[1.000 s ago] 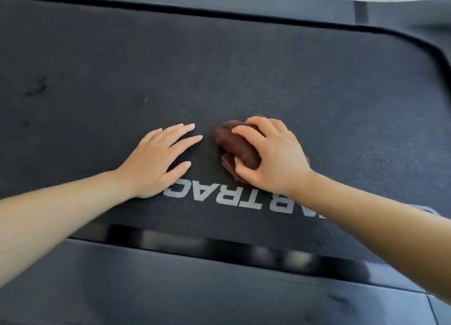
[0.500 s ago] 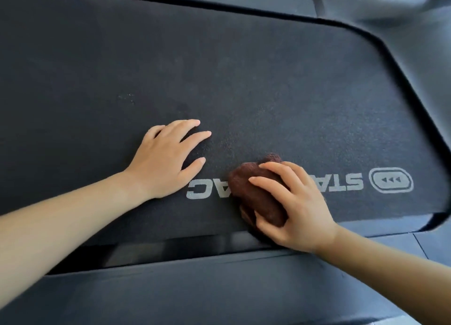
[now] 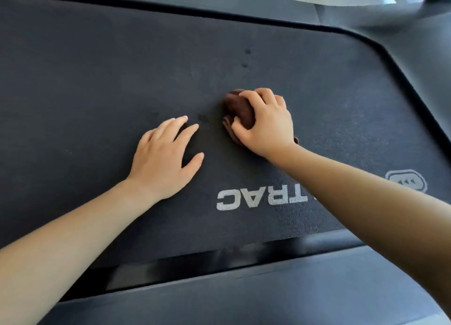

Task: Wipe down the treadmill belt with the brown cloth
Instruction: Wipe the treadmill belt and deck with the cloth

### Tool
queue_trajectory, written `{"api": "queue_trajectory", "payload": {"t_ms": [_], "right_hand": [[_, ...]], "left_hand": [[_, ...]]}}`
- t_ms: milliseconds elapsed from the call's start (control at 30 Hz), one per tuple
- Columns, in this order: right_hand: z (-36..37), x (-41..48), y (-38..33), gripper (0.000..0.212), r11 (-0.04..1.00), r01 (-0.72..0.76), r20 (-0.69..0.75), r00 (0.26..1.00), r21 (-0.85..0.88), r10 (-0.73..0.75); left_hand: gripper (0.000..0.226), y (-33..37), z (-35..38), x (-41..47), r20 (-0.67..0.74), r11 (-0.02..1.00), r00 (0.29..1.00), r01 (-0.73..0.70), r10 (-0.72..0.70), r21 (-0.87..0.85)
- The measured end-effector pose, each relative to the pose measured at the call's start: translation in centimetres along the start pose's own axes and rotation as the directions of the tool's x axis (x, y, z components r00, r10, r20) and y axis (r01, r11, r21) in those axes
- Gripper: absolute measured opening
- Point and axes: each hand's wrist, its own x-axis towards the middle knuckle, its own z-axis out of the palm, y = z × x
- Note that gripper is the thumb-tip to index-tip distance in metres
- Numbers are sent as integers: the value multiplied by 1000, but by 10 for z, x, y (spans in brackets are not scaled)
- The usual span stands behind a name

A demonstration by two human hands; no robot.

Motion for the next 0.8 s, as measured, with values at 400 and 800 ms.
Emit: {"api": "queue_trajectory", "payload": {"t_ms": [400,800], "right_hand": [[13,36,5,54,993,112,57,992,47,-115],[30,69,24,56,995,99,-60,993,23,-97]], "left_hand": [[57,2,-15,36,98,989,989,96,-107,109],[60,-31,-4,127,105,993,994,28,-40,113]]}}
